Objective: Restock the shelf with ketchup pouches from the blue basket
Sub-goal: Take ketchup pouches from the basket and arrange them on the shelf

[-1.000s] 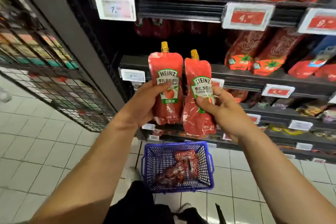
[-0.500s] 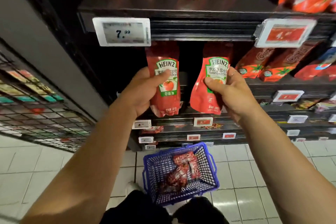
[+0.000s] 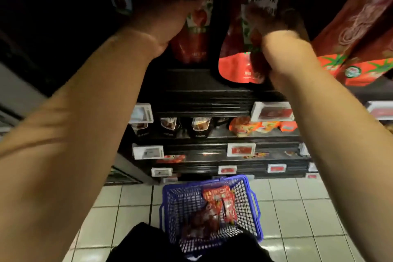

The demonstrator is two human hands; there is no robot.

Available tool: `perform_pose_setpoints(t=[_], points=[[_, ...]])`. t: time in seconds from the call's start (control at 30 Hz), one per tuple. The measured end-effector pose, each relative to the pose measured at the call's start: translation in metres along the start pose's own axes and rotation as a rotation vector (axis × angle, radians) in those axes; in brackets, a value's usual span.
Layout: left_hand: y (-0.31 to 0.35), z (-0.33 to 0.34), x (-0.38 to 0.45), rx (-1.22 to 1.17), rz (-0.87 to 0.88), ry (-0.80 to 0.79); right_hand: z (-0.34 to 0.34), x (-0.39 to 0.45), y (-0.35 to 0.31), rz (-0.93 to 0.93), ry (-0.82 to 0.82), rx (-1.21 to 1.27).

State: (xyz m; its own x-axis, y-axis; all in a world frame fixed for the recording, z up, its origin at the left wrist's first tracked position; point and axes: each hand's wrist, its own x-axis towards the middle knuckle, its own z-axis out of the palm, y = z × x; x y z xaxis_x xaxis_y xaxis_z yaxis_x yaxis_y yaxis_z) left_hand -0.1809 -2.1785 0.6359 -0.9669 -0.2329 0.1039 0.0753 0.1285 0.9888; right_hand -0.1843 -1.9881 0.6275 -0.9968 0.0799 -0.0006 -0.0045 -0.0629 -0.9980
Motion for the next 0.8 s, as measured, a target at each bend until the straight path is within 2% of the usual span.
perform_pose_setpoints(t=[0.07,0.17,0.23,0.4,0.53,0.6,0.73,0.8], points=[[-0.003,0.005,0.009,0.047,0.083,-0.011,0.004,0.013,-0.002,-0.059,-0.005,0.004],[-0.008,0.01,0.015,0.08,0.181,-0.038,0.011,0.03,-0.005,-0.159,0.013,-0.179],[-0.011,0.011,0.017,0.082,0.214,-0.052,0.016,0.037,-0.002,-0.218,-0.015,-0.162],[-0.01,0.011,0.021,0.124,0.182,-0.031,0.017,0.052,0.005,-0.319,-0.061,-0.219],[-0.016,0.014,0.014,0.245,0.174,0.038,0.016,0.057,0.021,-0.362,-0.055,-0.211],[-0.026,0.017,0.008,0.345,0.184,0.074,0.013,0.057,0.034,-0.374,-0.067,-0.226],[-0.039,0.022,-0.004,0.772,0.228,0.12,0.01,0.06,0.042,-0.379,-0.049,-0.278],[-0.041,0.022,-0.009,0.9,0.221,0.181,0.009,0.061,0.042,-0.402,-0.013,-0.334]])
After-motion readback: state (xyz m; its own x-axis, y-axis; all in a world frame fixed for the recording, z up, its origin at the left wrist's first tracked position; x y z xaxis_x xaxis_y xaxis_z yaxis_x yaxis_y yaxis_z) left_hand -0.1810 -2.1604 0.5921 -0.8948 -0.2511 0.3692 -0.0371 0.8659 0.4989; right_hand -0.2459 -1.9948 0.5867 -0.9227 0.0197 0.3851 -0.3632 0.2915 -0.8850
